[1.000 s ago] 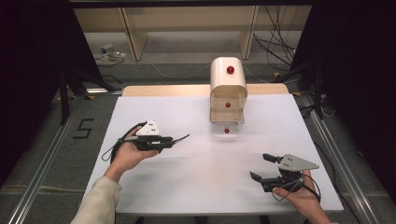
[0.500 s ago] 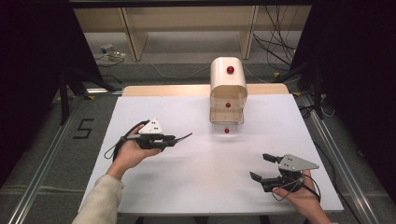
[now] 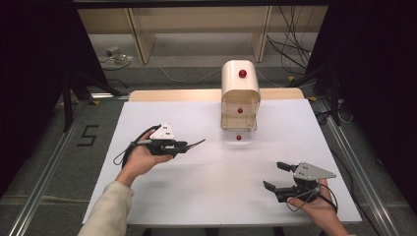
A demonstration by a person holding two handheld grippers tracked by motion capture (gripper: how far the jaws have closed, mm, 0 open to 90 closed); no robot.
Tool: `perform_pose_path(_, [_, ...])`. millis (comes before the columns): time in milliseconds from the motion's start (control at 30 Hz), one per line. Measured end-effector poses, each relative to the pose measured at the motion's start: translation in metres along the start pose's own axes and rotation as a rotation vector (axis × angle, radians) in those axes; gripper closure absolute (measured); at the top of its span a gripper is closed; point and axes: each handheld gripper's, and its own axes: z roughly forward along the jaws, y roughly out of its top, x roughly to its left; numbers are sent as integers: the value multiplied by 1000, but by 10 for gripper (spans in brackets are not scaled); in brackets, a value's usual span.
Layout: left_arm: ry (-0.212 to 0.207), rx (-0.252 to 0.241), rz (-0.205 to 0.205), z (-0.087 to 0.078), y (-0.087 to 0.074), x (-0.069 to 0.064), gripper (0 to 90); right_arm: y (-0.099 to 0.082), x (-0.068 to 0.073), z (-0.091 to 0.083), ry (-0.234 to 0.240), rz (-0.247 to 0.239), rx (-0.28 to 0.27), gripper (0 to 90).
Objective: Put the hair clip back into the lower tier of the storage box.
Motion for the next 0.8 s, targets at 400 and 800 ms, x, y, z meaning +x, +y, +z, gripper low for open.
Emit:
perform_pose_path(400, [-6,-3,15,4,10,1,761,0,0,0,1,1,1,161])
perform_pose_path(800, [-13,1,18,8,15,2,762,0,0,0,1,3,-1,161])
